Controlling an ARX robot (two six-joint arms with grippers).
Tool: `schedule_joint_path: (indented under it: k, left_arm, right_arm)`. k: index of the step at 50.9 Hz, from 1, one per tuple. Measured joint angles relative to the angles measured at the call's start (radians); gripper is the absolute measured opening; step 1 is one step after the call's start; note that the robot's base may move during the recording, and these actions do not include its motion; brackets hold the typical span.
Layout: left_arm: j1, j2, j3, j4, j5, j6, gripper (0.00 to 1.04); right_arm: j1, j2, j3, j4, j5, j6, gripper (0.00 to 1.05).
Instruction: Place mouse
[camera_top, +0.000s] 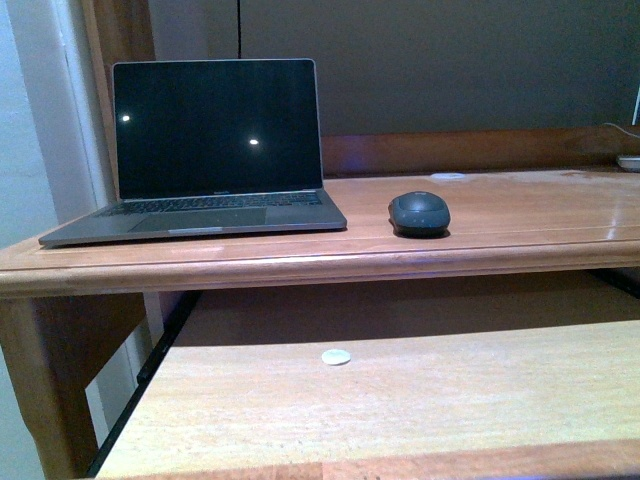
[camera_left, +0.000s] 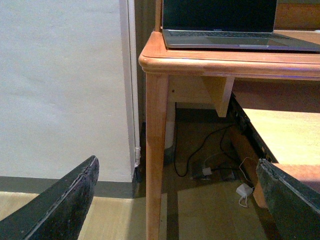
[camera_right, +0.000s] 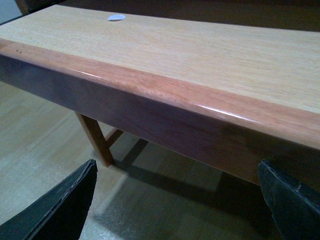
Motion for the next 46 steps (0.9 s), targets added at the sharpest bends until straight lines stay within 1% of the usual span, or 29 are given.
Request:
schedule_joint_path:
  k: [1, 2, 6, 9, 11, 12, 17, 25, 32, 35, 46]
  left_arm:
    - [0.0, 0.0, 0.0, 0.0, 0.0, 0.0, 0.97]
    - [0.0, 0.0, 0.0, 0.0, 0.0, 0.0, 0.97]
    - [0.0, 0.0, 0.0, 0.0, 0.0, 0.0, 0.97]
    - [0.0, 0.0, 0.0, 0.0, 0.0, 0.0, 0.97]
    - [0.0, 0.0, 0.0, 0.0, 0.0, 0.0, 0.97]
    - [0.0, 0.0, 0.0, 0.0, 0.0, 0.0, 0.97]
    - [0.0, 0.0, 0.0, 0.0, 0.0, 0.0, 0.97]
    - [0.0, 0.0, 0.0, 0.0, 0.0, 0.0, 0.97]
    - [0.0, 0.0, 0.0, 0.0, 0.0, 0.0, 0.97]
    - [0.0, 0.0, 0.0, 0.0, 0.0, 0.0, 0.97]
    - [0.0, 0.0, 0.0, 0.0, 0.0, 0.0, 0.97]
  right_arm:
    - [0.023, 0.024, 0.009, 0.025, 0.031, 0.014, 0.97]
    - [0.034, 0.035, 0.014, 0.037, 0.039, 0.017, 0.97]
    - [0.117, 0.13, 0.068, 0.109, 0.179, 0.06, 0.97]
    - [0.19, 0.225, 0.147, 0.14, 0.312, 0.087, 0.97]
    - [0.222, 0.271, 0.192, 0.144, 0.378, 0.098, 0.97]
    - [0.244, 0.303, 0.227, 0.144, 0.427, 0.109, 0.97]
    - [0.306, 0.39, 0.336, 0.121, 0.579, 0.146, 0.97]
    - [0.36, 0.463, 0.453, 0.061, 0.731, 0.174, 0.97]
    - [0.393, 0.513, 0.542, 0.016, 0.834, 0.182, 0.97]
    - [0.413, 0.544, 0.596, -0.009, 0.904, 0.194, 0.97]
    - [0.444, 0.579, 0.661, -0.043, 1.012, 0.2, 0.97]
